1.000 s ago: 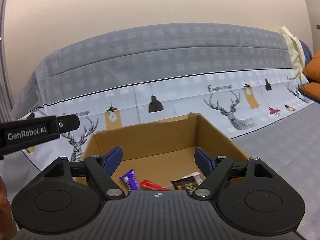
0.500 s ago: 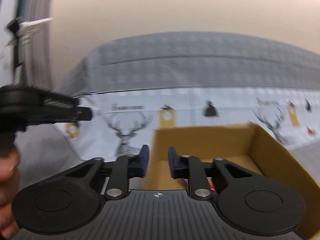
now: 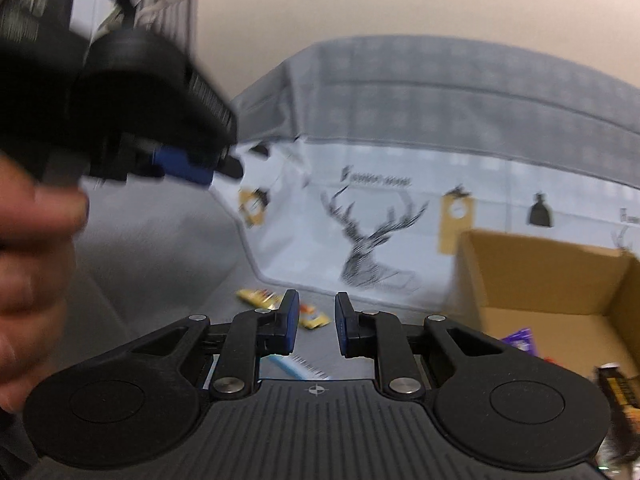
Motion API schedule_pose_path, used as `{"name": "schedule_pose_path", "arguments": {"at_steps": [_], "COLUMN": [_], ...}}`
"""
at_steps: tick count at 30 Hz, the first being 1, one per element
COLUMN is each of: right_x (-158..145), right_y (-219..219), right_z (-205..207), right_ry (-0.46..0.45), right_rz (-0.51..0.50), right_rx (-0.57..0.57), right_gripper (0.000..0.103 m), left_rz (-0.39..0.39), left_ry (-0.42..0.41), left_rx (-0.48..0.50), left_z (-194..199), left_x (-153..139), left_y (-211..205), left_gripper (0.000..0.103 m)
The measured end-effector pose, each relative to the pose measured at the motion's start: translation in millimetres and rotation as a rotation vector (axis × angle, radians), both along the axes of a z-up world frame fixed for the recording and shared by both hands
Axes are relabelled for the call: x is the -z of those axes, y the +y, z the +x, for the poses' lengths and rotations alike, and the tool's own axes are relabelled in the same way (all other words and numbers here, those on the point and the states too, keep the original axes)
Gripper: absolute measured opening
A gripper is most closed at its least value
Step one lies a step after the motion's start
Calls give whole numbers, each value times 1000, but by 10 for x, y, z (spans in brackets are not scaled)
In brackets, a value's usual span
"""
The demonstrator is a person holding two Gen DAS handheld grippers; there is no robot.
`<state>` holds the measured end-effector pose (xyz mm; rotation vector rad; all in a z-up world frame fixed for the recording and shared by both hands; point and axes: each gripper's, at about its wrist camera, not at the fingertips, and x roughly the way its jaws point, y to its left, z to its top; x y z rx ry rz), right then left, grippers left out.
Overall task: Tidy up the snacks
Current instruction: 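Move both tools back to the pile and grasp the blue stick with the right tool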
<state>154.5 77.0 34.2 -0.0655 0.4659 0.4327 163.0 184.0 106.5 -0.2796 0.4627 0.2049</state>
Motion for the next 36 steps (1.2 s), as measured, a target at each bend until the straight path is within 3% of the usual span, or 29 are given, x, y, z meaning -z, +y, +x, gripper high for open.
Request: {"name": "schedule_pose_path", "arguments": {"at_steps": [3,5,8,17,22,24,28,31,36], "right_x": [139,231,374,872,989,988,937,919,886], "right_y": [184,286,418,700,630,620,657,664,543], "right_z": [130,243,396,767,890,891,812,719,603], "right_ry": [28,62,93,201,253,255,249,248,266], "right_rz": [-33,-42,-60,-167,-127,-123,-117,-105,-49], "right_rx": [-14,-20,-12,10,18,-8,-118,-167,-127], "right_gripper": [26,42,56,67,73,69,25,18,16], "left_rz": [-36,-45,-51,-35,-38,-46,-53,-56,-91], "left_ry": [27,41,52,71,80,83,88,93,100], "left_rx": [-32,-44,-56,-34,-34,-38,-36,-38,-58], "left_z": [25,42,51,109,158,167,168,162,125], "left_x": [40,61,84,126,145,154,164,174,192], "left_y": [118,162,203,133,119,119,111,99,157], "left_gripper": [21,21,21,21,21,21,21,21,21]}}
